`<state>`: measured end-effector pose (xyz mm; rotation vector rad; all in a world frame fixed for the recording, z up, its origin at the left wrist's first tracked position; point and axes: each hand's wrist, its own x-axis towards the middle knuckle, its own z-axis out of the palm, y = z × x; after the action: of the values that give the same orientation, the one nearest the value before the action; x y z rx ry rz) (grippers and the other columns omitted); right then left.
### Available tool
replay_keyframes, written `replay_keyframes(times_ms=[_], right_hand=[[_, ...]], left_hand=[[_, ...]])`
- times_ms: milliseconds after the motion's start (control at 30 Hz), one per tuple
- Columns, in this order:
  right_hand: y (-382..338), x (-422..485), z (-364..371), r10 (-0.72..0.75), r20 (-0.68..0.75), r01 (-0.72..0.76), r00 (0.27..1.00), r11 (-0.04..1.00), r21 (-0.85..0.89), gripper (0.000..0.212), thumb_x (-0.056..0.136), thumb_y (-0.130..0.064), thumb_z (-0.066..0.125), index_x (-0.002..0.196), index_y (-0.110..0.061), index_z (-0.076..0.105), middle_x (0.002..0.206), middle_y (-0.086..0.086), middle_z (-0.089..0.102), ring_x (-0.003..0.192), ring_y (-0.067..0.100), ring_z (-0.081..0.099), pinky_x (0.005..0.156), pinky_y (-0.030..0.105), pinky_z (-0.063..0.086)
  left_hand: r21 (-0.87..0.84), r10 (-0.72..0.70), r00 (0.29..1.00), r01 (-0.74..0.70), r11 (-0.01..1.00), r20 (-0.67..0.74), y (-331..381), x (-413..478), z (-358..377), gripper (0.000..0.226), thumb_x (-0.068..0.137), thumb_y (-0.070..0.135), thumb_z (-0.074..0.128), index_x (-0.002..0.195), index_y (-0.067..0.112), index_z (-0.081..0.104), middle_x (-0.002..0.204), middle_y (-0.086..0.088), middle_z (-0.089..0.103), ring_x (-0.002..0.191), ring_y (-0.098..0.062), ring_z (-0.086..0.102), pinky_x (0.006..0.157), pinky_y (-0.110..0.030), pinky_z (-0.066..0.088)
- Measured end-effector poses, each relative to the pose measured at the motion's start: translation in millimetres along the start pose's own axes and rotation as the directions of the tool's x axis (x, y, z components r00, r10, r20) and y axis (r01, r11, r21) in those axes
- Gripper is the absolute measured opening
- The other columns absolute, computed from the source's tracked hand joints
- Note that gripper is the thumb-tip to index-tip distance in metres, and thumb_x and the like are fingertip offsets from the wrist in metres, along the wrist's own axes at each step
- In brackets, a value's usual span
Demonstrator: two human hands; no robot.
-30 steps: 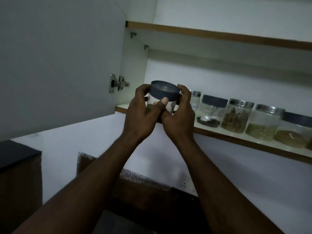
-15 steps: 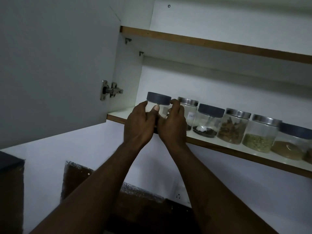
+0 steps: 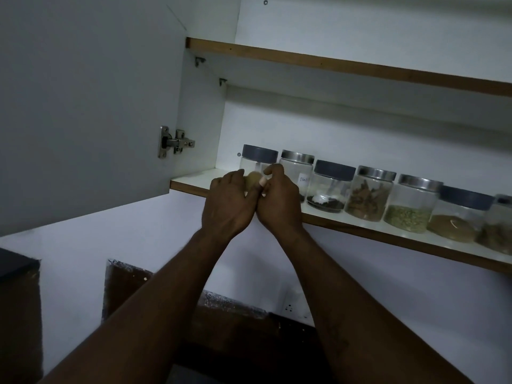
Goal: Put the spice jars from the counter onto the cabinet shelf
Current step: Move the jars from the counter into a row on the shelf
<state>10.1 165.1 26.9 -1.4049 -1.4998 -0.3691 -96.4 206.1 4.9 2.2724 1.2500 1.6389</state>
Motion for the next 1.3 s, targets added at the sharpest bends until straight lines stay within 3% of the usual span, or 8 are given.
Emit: replay_keyframes(times_ms=[233, 400, 567, 700, 833, 933, 1067, 1300], right_hand=[[37, -103, -25, -0.066, -0.117, 0.083, 0.991, 0.985, 0.154, 0.019, 0.092, -0.022, 0.060, 0.110, -0.026, 0.061, 0.096, -0.014, 0.064, 0.090, 0.009, 0.065, 0.078, 0.027, 0.056], [124, -240, -30, 0.266, 0.171, -0.273, 0.949, 0.962, 0.020, 0.017, 0.089, -0.020, 0.061, 0.106, -0.023, 0.061, 0.099, -0.004, 0.068, 0.093, 0.019, 0.065, 0.081, 0.043, 0.053], [196, -361, -54, 0.490, 0.346, -0.432, 0.800, 0.871, -0.236, 0.028, 0.090, -0.017, 0.065, 0.115, -0.008, 0.069, 0.113, 0.013, 0.069, 0.105, 0.036, 0.065, 0.091, 0.046, 0.051], [233, -430, -75, 0.679, 0.315, -0.576, 0.662, 0.731, -0.365, 0.034, 0.085, -0.025, 0.069, 0.117, -0.015, 0.064, 0.120, 0.008, 0.063, 0.110, 0.029, 0.059, 0.092, 0.044, 0.052], [263, -475, -87, 0.840, 0.266, -0.710, 0.472, 0.541, -0.449, 0.059, 0.083, -0.040, 0.077, 0.133, -0.019, 0.054, 0.136, 0.007, 0.054, 0.123, 0.026, 0.054, 0.100, 0.042, 0.051], [286, -501, -88, 0.909, 0.250, -0.806, 0.332, 0.412, -0.426, 0.073, 0.083, -0.038, 0.080, 0.144, -0.020, 0.044, 0.144, 0.009, 0.051, 0.130, 0.028, 0.054, 0.103, 0.036, 0.044], [299, -513, -77, 0.916, 0.337, -0.865, 0.217, 0.340, -0.368, 0.088, 0.077, -0.032, 0.085, 0.150, -0.022, 0.039, 0.147, 0.005, 0.053, 0.135, 0.027, 0.052, 0.112, 0.043, 0.042], [311, -525, -50, 0.891, 0.418, -0.866, 0.177, 0.343, -0.364, 0.096, 0.084, -0.021, 0.081, 0.160, -0.016, 0.023, 0.158, 0.006, 0.040, 0.144, 0.023, 0.041, 0.121, 0.040, 0.032]], left_hand=[[-0.078, 0.148, 0.955, -0.173, 0.982, -0.257, 15, -84, 28, 0.040, 0.096, 0.040, 0.056, 0.130, 0.019, 0.055, 0.123, 0.005, 0.060, 0.113, -0.018, 0.050, 0.084, -0.026, 0.042], [-0.156, 0.149, 0.966, -0.117, 0.981, 0.212, 15, -199, 102, 0.040, 0.093, 0.037, 0.057, 0.127, 0.016, 0.058, 0.119, -0.006, 0.060, 0.107, -0.027, 0.054, 0.087, -0.041, 0.047], [-0.080, 0.087, 0.659, -0.040, 0.996, 0.747, 15, -310, 174, 0.042, 0.091, 0.039, 0.058, 0.127, 0.018, 0.061, 0.123, -0.008, 0.060, 0.108, -0.034, 0.058, 0.089, -0.044, 0.048], [-0.104, 0.096, 0.449, -0.008, 0.995, 0.888, 15, -382, 219, 0.046, 0.093, 0.032, 0.064, 0.129, 0.004, 0.061, 0.133, -0.020, 0.058, 0.115, -0.040, 0.059, 0.092, -0.044, 0.049], [-0.002, -0.030, 0.246, 0.129, 0.992, 0.969, 7, -426, 251, 0.061, 0.092, 0.040, 0.064, 0.146, 0.018, 0.044, 0.144, -0.010, 0.051, 0.121, -0.025, 0.058, 0.099, -0.040, 0.050], [0.059, -0.082, 0.147, 0.152, 0.987, 0.986, 1, -445, 274, 0.083, 0.091, 0.036, 0.067, 0.157, 0.014, 0.023, 0.146, -0.014, 0.050, 0.125, -0.028, 0.056, 0.105, -0.043, 0.046], [0.105, -0.135, 0.123, 0.219, 0.970, 0.983, -5, -453, 300, 0.101, 0.089, 0.030, 0.070, 0.161, 0.017, 0.000, 0.148, -0.018, 0.049, 0.125, -0.033, 0.058, 0.105, -0.042, 0.045], [0.088, -0.121, 0.161, 0.203, 0.975, 0.980, -4, -460, 339, 0.105, 0.086, 0.027, 0.074, 0.161, 0.024, 0.001, 0.150, -0.018, 0.048, 0.128, -0.035, 0.056, 0.105, -0.041, 0.044]])
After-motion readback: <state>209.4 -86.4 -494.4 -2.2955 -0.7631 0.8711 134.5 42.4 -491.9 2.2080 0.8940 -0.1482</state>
